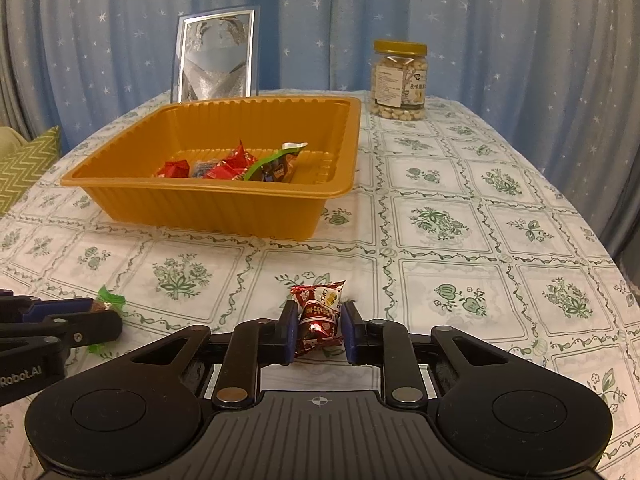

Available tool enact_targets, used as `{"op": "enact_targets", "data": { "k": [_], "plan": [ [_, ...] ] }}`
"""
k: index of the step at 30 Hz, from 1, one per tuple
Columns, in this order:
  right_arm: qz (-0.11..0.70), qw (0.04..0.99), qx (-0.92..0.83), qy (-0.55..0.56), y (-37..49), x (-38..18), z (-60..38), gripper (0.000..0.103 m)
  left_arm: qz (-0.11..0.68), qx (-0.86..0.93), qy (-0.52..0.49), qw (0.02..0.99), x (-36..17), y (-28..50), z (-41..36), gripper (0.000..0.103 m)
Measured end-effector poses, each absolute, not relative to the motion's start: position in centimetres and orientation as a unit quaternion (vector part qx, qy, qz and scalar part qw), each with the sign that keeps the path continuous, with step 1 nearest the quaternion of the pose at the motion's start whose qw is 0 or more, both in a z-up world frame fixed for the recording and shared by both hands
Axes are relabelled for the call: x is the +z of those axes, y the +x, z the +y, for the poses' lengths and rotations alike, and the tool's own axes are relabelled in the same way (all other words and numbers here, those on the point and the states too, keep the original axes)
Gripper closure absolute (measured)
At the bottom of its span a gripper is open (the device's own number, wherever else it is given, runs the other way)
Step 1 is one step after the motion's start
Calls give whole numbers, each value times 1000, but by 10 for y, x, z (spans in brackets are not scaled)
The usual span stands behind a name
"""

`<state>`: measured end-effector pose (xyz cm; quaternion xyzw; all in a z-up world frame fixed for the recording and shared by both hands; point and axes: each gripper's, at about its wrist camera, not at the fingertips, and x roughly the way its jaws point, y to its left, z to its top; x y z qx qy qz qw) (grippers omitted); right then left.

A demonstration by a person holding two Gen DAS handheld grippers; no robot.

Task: Organize snacks
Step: 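Lift and carry both held candies over the orange tray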

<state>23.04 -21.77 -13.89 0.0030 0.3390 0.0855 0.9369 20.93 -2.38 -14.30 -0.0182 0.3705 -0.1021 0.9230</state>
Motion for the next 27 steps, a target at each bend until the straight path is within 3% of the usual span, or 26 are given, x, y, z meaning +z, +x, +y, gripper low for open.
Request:
{"op": "enact_targets", "data": {
  "k": [27],
  "plan": [
    [323,935,145,31,203,-99,-194,80,341,-106,-15,934,-110,196,-16,85]
  ]
}}
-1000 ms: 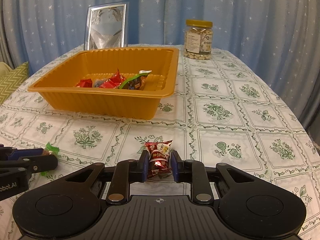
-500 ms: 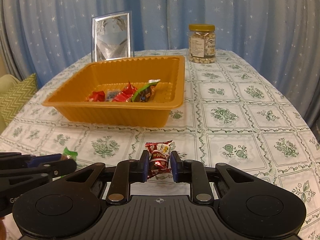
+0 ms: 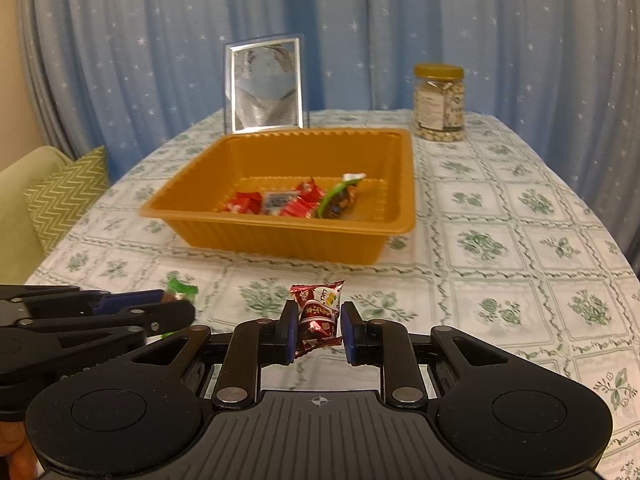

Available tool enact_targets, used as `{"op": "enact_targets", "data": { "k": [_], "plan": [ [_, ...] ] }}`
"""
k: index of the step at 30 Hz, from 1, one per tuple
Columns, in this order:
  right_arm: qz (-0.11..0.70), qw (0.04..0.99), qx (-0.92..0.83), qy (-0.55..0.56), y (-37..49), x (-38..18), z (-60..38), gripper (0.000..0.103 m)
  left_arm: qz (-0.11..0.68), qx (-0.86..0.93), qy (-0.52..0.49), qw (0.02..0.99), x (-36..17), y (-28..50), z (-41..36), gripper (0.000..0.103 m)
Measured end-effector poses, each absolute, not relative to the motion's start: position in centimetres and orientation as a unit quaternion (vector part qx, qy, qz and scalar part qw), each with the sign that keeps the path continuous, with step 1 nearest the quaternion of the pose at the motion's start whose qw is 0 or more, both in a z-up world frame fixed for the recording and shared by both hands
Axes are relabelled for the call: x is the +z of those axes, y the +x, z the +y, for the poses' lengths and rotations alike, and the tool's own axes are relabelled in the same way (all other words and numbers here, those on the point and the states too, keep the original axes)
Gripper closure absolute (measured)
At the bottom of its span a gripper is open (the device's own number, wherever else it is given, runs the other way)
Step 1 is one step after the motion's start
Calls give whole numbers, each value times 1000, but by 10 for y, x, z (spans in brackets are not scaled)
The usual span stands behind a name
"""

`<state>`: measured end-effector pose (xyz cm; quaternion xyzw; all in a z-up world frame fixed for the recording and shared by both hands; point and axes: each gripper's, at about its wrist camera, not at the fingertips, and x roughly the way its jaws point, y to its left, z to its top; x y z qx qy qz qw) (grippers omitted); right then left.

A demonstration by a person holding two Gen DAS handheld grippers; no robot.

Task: Organize snacks
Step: 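Lift and carry both held candies over the orange tray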

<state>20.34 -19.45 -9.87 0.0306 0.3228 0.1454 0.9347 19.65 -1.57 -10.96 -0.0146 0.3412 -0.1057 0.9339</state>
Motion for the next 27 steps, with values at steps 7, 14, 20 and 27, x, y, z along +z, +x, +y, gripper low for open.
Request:
{"op": "enact_targets", "data": {
  "k": [7,14,20,27],
  "plan": [
    [314,936,155,27,202,-90,-186,80,344,-102,-13,933,-105,193,-11,85],
    [310,937,158,24,202,-85,-182,80,336,-98,-11,937,-97,191,-5,85],
    [301,939,164,20,204,-76,-180,80,327,-91,-14,941,-87,194,2,85],
    [292,942,164,14,207,-63,-180,80,313,-85,-16,946,-68,201,10,85]
  ]
}}
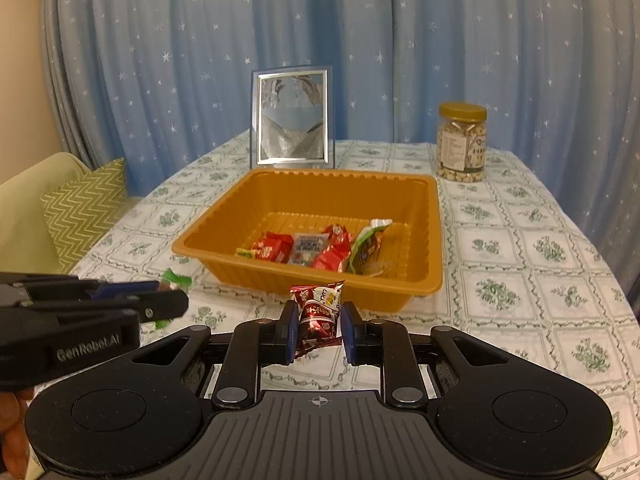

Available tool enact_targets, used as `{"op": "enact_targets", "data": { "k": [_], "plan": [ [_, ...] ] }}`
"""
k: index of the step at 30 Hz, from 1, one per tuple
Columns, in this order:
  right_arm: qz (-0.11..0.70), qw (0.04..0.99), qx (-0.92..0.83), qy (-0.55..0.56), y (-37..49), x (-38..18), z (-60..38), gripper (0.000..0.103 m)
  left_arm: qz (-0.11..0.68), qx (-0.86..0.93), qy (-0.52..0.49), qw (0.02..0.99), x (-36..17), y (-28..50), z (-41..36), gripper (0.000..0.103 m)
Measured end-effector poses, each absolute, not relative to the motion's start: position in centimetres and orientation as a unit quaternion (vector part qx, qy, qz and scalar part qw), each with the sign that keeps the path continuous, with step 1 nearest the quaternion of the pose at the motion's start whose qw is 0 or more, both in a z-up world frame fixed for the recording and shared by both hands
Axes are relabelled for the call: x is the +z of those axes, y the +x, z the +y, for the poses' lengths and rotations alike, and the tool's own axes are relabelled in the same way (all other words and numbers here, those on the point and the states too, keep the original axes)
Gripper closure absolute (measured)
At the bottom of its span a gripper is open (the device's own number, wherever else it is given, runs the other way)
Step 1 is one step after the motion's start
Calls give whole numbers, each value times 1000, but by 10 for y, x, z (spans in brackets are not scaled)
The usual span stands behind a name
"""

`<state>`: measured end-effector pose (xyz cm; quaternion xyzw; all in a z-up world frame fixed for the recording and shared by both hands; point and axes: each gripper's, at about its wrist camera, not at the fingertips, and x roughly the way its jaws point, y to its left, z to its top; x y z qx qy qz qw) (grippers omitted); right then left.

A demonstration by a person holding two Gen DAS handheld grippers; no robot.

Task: Organize snacks
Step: 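Lift and carry both held candies over the orange tray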

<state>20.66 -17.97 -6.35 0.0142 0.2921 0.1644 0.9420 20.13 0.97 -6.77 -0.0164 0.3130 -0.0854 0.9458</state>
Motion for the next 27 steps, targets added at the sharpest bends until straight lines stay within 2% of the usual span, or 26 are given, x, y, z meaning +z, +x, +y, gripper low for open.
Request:
{"op": "enact_targets", "data": {
  "k": [10,27],
  "plan": [
    [263,953,148,23,228,-36,-202,80,301,-90,-13,949,-47,221,11,85],
    [263,952,135,77,276,-18,-197,80,303,-77,-24,950,-36,283,8,85]
  ]
}}
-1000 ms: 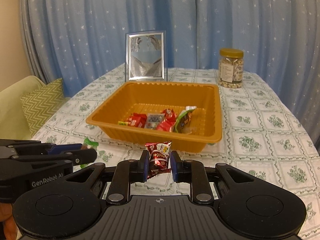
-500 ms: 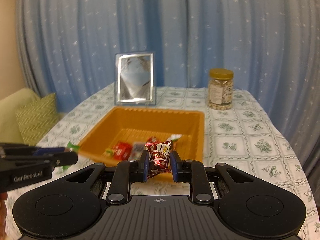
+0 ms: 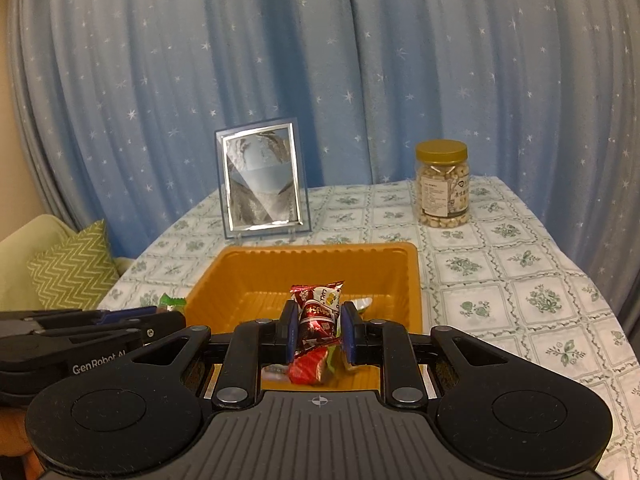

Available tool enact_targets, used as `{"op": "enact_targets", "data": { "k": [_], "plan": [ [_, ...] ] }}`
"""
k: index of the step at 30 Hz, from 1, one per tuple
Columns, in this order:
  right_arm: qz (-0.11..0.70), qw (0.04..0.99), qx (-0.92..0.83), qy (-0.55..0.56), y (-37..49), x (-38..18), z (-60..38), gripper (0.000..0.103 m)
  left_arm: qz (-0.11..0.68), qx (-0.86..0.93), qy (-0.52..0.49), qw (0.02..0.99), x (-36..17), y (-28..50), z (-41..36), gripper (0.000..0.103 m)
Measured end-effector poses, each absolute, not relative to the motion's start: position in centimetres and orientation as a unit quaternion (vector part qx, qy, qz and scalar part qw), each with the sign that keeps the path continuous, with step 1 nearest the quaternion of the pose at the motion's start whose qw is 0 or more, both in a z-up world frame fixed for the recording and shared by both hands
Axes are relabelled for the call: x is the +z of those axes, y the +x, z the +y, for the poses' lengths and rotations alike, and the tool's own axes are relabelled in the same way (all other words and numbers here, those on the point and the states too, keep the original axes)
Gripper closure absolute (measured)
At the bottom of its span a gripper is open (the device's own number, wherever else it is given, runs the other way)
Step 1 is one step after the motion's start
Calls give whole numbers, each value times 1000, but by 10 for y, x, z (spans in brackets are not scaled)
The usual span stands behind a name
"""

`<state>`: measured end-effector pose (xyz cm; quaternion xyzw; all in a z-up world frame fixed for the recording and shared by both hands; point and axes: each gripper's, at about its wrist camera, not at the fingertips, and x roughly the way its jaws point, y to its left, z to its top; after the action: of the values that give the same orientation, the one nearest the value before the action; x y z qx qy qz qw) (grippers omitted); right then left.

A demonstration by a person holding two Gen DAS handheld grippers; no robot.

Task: Organize snacks
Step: 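Lift and carry both held candies over the orange tray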

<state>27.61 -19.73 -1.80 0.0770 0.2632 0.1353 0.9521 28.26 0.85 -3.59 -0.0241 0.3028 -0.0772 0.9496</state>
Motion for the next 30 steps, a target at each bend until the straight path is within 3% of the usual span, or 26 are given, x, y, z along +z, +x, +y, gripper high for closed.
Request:
{"op": "enact_targets", "data": {
  "k": [30],
  "plan": [
    [314,937,128,78,369,-44,-170,80,340,-66,-32,938,-62,377,17,85]
  ]
}}
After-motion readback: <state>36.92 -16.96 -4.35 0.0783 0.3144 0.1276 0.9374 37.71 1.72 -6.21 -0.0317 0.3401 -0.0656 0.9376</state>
